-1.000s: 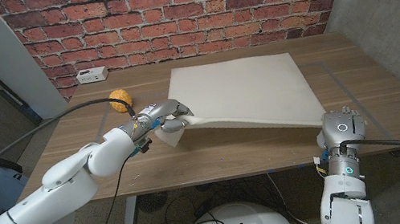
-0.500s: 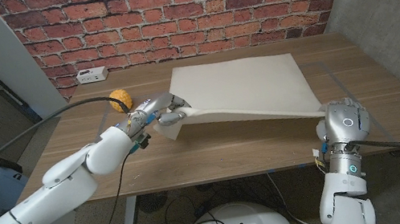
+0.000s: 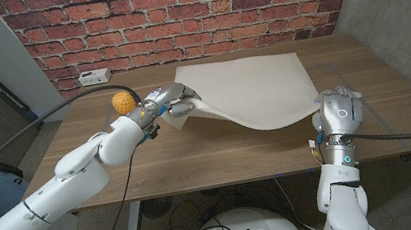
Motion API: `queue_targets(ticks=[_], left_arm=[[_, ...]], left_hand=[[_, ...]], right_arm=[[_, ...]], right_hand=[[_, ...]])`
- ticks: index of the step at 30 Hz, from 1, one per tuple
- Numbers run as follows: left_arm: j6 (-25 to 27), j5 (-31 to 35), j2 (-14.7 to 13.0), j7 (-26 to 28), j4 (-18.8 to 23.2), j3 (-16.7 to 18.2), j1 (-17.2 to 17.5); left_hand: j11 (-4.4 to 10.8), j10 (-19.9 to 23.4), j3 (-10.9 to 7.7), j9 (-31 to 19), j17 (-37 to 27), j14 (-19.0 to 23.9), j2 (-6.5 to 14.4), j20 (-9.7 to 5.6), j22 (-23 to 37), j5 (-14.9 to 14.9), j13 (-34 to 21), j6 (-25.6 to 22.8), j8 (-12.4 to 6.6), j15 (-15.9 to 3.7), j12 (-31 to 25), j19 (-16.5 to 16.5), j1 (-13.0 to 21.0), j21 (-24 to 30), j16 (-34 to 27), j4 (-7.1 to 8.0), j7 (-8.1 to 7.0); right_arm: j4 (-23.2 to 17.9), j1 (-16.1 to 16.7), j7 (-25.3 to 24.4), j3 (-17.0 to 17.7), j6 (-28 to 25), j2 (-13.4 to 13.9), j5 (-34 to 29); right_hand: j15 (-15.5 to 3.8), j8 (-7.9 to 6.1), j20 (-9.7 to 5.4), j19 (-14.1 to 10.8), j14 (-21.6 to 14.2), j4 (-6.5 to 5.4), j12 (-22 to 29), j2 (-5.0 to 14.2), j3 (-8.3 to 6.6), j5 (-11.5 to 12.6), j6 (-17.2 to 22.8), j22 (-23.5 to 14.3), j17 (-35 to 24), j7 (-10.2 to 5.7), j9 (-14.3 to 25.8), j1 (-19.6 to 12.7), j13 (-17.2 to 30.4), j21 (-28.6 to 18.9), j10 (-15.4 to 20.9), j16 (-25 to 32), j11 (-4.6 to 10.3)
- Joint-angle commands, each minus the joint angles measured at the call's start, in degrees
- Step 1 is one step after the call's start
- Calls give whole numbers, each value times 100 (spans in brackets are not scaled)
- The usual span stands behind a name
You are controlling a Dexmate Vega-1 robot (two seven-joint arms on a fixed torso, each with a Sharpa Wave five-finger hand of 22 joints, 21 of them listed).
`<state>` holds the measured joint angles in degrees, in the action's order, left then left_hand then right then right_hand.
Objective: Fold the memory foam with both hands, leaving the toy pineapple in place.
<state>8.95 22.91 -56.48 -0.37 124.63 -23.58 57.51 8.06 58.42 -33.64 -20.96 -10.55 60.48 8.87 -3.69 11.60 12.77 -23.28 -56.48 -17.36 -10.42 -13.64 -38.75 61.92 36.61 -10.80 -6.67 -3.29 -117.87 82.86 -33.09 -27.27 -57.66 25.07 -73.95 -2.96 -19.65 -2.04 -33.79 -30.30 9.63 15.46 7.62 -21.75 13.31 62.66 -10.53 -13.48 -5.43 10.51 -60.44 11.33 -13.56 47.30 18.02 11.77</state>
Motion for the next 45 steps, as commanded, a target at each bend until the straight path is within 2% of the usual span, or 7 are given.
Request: queue_targets(ticks=[1, 7, 15, 23, 27, 33, 45], left_arm=[[158, 136, 294, -394, -229, -347, -673], [328, 64, 455, -231, -393, -328, -737], [300, -754, 506, 7, -648, 32, -548], [472, -1255, 370, 133, -559, 266, -272], [429, -1973, 480, -34, -799, 394, -307], [601, -2775, 563, -280, -1081, 393, -538], [1263, -2885, 444, -596, -1124, -222, -1437]], left_hand=[[54, 72, -119, -8, -12, 17, 119, -51, 6, -12, -24, -34, 17, -181, -24, 33, -61, 31, -30, 147, 44], [46, 96, -136, 1, -6, 42, 115, -62, 4, -11, -38, -53, 14, -180, -31, 13, -48, 64, -45, 136, 56], [-44, 174, -184, 27, 23, 89, 77, -42, 1, -27, 6, -38, 44, -149, -17, -58, 4, 145, -53, 62, 125], [-87, 365, -233, 80, 49, 307, -16, -61, -5, -104, 92, -214, 49, -102, -36, -259, 118, 305, -107, -126, 137], [-172, 448, -252, 113, 69, 403, -37, -13, -10, -180, 139, -278, 80, -4, -38, -262, 146, 360, -108, -192, 287], [-316, 599, -309, 150, 65, 583, -34, 64, -16, -251, 184, -389, 114, 95, -65, -343, 292, 472, -140, -327, 477], [-367, 613, -344, 177, 83, 642, -57, 80, -22, -284, 181, -374, 180, 165, -68, -361, 341, 537, -116, -349, 508]], right_arm=[[315, -657, -695, -186, -11, 259, 835], [505, -904, -1267, -127, 0, 114, 1351], [636, -1080, -2027, 14, -221, -165, 1907], [434, -1138, -2156, 176, -168, -149, 2580], [321, -1182, -2185, 234, -76, -152, 2897], [179, -1300, -2095, 251, -79, -139, 3280], [157, -1805, -1798, 23, -348, 95, 3644]], right_hand=[[-1006, 9, -1, -62, -49, 1, -21, -9, 9, -3, 210, -20, 4, 180, 26, 3, 15, -27, 72, 17, -15], [-977, 38, 62, -58, -139, -4, -31, -21, -36, 17, 264, -17, 52, 248, 25, -15, 12, -22, 156, -25, -30], [-953, 66, 108, -51, -316, 12, -34, -85, -122, 19, 405, -10, 112, 351, 17, -43, 7, -11, 322, -69, -80], [-942, 91, 123, -38, -383, 12, -54, -128, -161, 10, 450, -8, 136, 391, 15, -41, 6, -1, 368, -100, -120], [-937, 110, 145, -26, -396, 13, -70, -151, -181, 1, 457, -8, 148, 419, 15, -39, 5, 5, 376, -123, -134], [-912, 142, 198, 27, -382, 1, -112, -189, -217, -26, 483, -9, 165, 443, 15, -12, 6, 28, 364, -178, -181], [-901, 199, 223, 89, -353, -16, -180, -198, -280, -61, 485, -10, 174, 473, 17, 20, 8, 54, 315, -246, -179]])
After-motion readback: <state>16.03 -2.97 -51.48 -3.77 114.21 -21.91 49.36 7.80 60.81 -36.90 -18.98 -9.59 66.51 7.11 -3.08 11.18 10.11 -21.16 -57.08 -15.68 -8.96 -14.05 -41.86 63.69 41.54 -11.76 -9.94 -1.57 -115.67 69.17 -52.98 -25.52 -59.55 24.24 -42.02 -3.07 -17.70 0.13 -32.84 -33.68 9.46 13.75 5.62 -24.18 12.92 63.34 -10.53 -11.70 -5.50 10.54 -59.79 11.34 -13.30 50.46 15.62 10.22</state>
